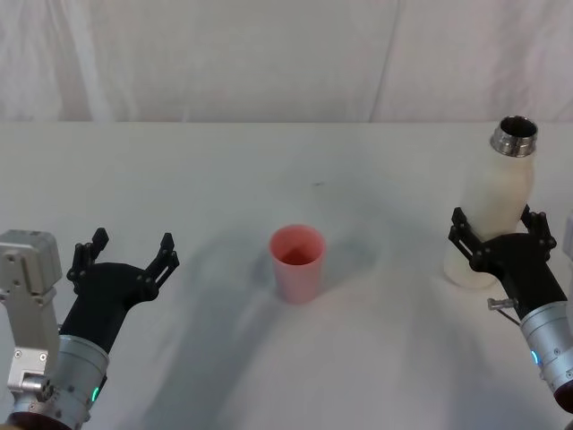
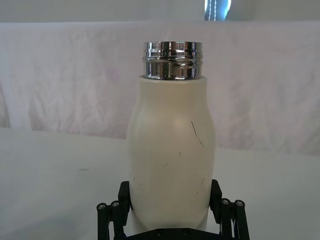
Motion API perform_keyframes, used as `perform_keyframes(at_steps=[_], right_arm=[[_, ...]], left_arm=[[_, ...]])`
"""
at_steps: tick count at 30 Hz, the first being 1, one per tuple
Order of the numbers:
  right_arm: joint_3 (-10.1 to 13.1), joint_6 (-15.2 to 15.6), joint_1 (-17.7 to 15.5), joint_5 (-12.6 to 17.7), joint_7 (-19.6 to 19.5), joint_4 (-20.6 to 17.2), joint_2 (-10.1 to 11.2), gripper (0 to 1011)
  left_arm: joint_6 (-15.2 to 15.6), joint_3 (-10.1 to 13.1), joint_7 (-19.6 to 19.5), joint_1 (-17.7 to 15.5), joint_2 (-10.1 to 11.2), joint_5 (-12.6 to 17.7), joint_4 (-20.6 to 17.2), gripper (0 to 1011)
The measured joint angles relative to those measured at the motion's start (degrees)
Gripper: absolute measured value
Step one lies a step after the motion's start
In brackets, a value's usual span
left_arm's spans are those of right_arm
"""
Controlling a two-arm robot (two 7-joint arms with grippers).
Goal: Grasp the thermos with one hand and pour water into the cup lid.
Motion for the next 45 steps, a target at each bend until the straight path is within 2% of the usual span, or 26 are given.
perform_keyframes(at_steps=[5,11,21,27,37,45], right_arm=[[-0.28,-0.64,0.08,-0.74,-0.01,-0.39,0.39,957],[-0.92,-1.85,0.21,-4.13,-0.66,-1.70,1.58,957],[-1.66,-2.15,0.85,-6.70,-0.06,-3.86,3.16,957],[-3.25,0.66,1.78,-10.42,0.88,-5.94,5.37,957],[-8.01,7.94,4.42,-21.15,2.61,-10.05,10.32,957],[-9.63,9.89,5.68,-24.76,3.39,-10.88,11.77,957]], left_arm=[[0.00,0.00,0.00,0.00,0.00,0.00,0.00,1001],[0.00,0.00,0.00,0.00,0.00,0.00,0.00,1001],[0.00,0.00,0.00,0.00,0.00,0.00,0.00,1001],[0.00,0.00,0.00,0.00,0.00,0.00,0.00,1001],[0.00,0.00,0.00,0.00,0.00,0.00,0.00,1001],[0.00,0.00,0.00,0.00,0.00,0.00,0.00,1001]])
